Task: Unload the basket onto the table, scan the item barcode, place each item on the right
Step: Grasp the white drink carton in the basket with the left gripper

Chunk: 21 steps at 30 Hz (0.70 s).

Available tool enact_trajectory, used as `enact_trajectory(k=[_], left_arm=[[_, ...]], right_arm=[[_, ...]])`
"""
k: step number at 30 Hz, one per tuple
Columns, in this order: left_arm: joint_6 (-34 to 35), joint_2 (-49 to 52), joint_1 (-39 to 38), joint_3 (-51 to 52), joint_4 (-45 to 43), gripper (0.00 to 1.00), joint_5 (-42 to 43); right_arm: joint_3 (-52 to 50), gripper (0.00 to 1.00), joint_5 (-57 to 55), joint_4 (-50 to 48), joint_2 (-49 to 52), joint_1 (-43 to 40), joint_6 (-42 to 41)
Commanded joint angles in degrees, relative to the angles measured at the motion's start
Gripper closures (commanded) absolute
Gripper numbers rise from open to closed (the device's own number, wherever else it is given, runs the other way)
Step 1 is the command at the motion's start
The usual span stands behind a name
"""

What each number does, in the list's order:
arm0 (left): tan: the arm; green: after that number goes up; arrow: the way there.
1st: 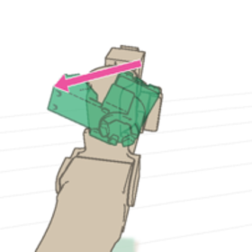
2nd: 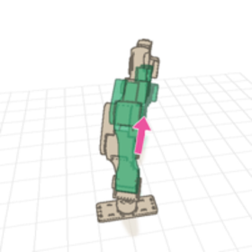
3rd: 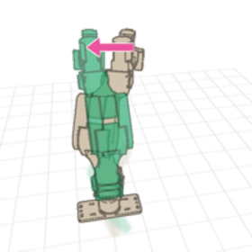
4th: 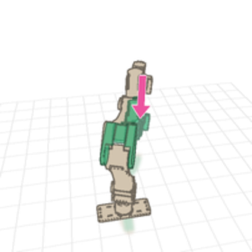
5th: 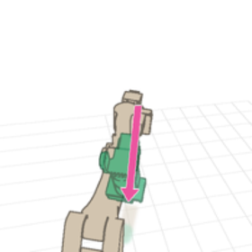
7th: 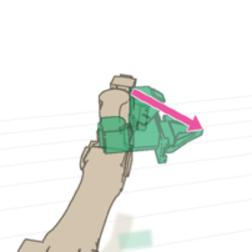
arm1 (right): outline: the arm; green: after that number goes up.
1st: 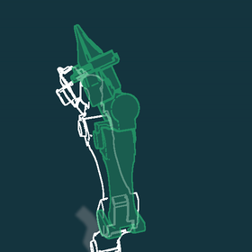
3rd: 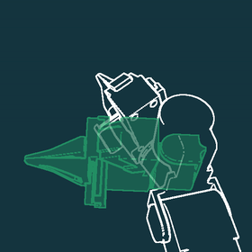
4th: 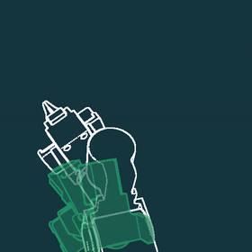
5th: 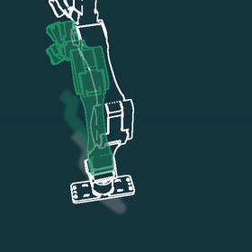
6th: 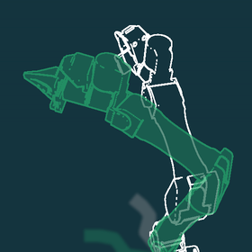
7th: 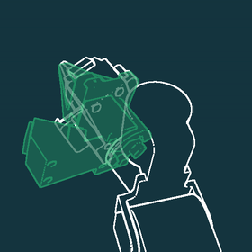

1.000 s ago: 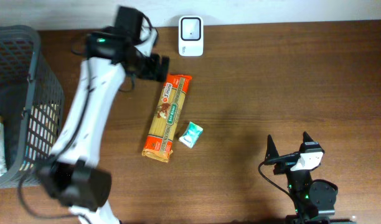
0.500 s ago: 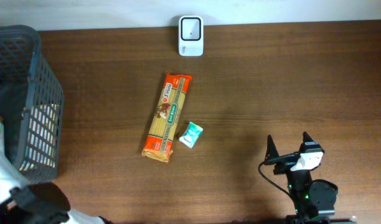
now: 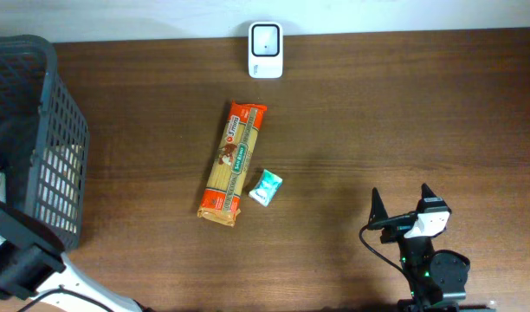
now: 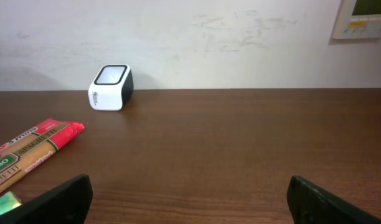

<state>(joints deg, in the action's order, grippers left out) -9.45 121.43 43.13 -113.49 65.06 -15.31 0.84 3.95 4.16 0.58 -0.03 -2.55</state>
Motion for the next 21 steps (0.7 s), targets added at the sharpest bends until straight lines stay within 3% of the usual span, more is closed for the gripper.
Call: enact_trajectory(k=[1,8,10,13,18,21], left_arm=[[-1.95,4.5,0.92,0.13,-0.11,0.16,-0.57],[-1.84,13.6,0.98,0.22,0.13,0.34,-4.24],[-1.79,14.75,0.98,0.22,0.22,0.52,-4.24],[-1.77,14.97,0.98,0.22,0.17,0.97,-4.0],[-0.66,12.76,-1.25,-1.4,1.84,1.0,0.11],[1.51,3.43,-3.93,-6.01,2.29,1.0,1.4]], right_arm=[[-0.52,0.01,-0.55,-0.11,-0.37,-0.37,0.42],[-0.52,0.01,-0.55,-0.11,-0.37,-0.37,0.42],[-0.52,0.01,-0.55,-0.11,-0.37,-0.37,0.42],[-0.52,0.01,-0.55,-0.11,-0.37,-0.37,0.42],[-0.52,0.01,-0.55,-0.09,-0.37,-0.37,0.42],[-0.52,0.01,-0.55,-0.09,-0.37,-0.37,0.42]])
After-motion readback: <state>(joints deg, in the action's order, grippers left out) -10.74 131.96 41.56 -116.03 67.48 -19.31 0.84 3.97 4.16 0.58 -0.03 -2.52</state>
